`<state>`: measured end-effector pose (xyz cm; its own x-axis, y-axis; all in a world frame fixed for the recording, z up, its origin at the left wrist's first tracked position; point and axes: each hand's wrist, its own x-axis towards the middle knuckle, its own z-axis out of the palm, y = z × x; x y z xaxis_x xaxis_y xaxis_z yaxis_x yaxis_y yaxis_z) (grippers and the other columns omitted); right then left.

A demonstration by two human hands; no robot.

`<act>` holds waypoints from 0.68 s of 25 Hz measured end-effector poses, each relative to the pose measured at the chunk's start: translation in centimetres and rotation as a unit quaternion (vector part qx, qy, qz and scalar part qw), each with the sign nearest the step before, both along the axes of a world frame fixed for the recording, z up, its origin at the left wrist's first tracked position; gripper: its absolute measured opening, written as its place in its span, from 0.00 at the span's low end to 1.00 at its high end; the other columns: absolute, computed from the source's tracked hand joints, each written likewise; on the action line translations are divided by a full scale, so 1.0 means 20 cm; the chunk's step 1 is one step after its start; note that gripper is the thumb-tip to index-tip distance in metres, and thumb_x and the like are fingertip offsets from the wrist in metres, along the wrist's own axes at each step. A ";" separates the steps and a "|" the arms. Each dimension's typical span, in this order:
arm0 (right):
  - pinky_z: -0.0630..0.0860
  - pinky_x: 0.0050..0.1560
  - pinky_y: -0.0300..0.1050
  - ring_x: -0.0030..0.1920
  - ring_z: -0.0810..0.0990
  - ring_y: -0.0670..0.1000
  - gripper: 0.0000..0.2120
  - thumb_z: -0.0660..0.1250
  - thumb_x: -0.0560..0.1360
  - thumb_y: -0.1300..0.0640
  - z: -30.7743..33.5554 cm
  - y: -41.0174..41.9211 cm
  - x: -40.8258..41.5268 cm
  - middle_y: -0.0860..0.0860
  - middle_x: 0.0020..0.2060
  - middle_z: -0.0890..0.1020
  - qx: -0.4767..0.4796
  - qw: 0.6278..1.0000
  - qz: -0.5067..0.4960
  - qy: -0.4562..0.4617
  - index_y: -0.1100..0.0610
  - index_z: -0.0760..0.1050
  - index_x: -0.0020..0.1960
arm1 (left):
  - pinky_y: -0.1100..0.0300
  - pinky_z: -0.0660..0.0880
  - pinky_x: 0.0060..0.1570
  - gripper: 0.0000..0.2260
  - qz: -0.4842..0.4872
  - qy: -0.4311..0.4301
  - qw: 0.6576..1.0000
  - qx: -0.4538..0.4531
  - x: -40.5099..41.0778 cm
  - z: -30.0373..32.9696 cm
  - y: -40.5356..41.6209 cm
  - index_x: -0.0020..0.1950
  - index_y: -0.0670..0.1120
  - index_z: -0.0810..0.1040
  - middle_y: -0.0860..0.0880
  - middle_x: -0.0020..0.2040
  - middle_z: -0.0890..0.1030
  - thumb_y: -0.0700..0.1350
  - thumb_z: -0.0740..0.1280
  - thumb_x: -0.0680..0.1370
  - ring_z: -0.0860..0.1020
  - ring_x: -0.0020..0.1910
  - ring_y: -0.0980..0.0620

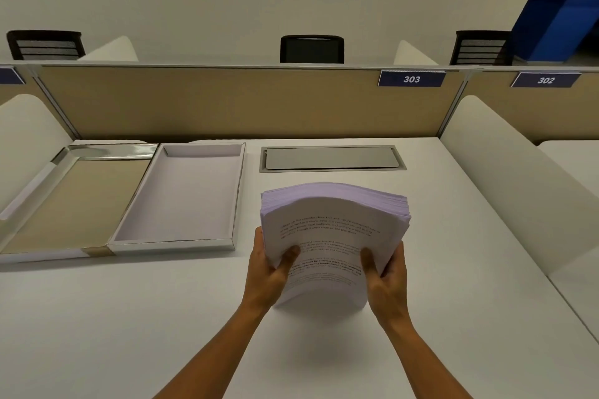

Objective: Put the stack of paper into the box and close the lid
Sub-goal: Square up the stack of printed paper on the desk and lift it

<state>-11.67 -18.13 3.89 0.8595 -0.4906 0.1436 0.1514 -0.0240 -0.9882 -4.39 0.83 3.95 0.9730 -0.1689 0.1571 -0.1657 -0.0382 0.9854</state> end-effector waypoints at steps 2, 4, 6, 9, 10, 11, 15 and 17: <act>0.83 0.46 0.40 0.54 0.82 0.46 0.19 0.66 0.77 0.52 -0.01 0.00 0.00 0.42 0.53 0.82 0.000 1.000 -0.012 0.000 0.31 0.70 0.61 | 0.68 0.80 0.40 0.20 0.025 -0.011 1.000 -0.011 -0.01 0.01 -0.02 0.62 0.59 0.68 0.55 0.54 0.78 0.49 0.69 0.72 0.80 0.52 0.57; 0.83 0.46 0.40 0.54 0.82 0.45 0.20 0.65 0.78 0.54 -0.01 0.01 0.01 0.42 0.53 0.82 0.008 1.000 -0.009 0.003 0.30 0.70 0.62 | 0.69 0.79 0.38 0.18 0.033 -0.019 0.999 -0.027 -0.02 0.02 -0.04 0.59 0.60 0.69 0.55 0.52 0.78 0.46 0.68 0.73 0.79 0.52 0.62; 0.83 0.45 0.39 0.55 0.82 0.44 0.21 0.65 0.78 0.53 -0.01 0.00 0.01 0.41 0.54 0.81 0.019 1.000 -0.011 0.002 0.30 0.69 0.63 | 0.70 0.79 0.38 0.18 0.031 -0.030 0.999 -0.028 -0.01 0.04 -0.05 0.58 0.60 0.69 0.56 0.52 0.78 0.46 0.68 0.73 0.79 0.52 0.63; 0.83 0.45 0.38 0.55 0.81 0.43 0.21 0.64 0.77 0.50 -0.02 0.00 0.02 0.40 0.55 0.80 0.020 1.000 0.004 0.004 0.29 0.66 0.66 | 0.70 0.79 0.37 0.18 0.022 -0.029 0.999 -0.014 0.04 0.04 -0.04 0.59 0.61 0.69 0.56 0.52 0.77 0.47 0.68 0.73 0.78 0.53 0.63; 0.83 0.45 0.40 0.56 0.81 0.43 0.21 0.63 0.78 0.49 -0.03 0.00 0.02 0.41 0.55 0.80 0.017 1.000 0.012 0.008 0.30 0.66 0.66 | 0.70 0.79 0.38 0.18 0.024 -0.021 0.999 -0.009 0.05 0.04 -0.03 0.59 0.60 0.69 0.56 0.53 0.77 0.47 0.69 0.73 0.78 0.53 0.63; 0.83 0.46 0.41 0.56 0.80 0.44 0.20 0.63 0.78 0.49 -0.03 0.01 0.03 0.41 0.55 0.80 0.012 1.000 0.020 0.012 0.30 0.66 0.65 | 0.69 0.79 0.38 0.19 0.029 -0.014 0.999 -0.007 0.06 0.03 -0.03 0.61 0.59 0.69 0.56 0.53 0.78 0.48 0.69 0.73 0.78 0.53 0.63; 0.83 0.49 0.41 0.57 0.80 0.45 0.18 0.61 0.78 0.44 -0.05 0.02 0.04 0.41 0.55 0.80 0.006 0.999 0.033 0.020 0.30 0.67 0.65 | 0.66 0.81 0.41 0.24 0.041 -0.008 0.999 -0.009 0.05 -0.03 -0.01 0.69 0.50 0.67 0.55 0.55 0.78 0.49 0.67 0.74 0.79 0.54 0.60; 0.83 0.48 0.41 0.57 0.81 0.44 0.18 0.60 0.78 0.46 -0.05 0.01 0.04 0.41 0.55 0.80 0.005 0.999 0.037 0.025 0.28 0.67 0.65 | 0.67 0.80 0.39 0.22 0.045 -0.011 0.999 -0.015 0.04 -0.03 -0.02 0.68 0.53 0.68 0.55 0.55 0.78 0.49 0.66 0.75 0.78 0.54 0.61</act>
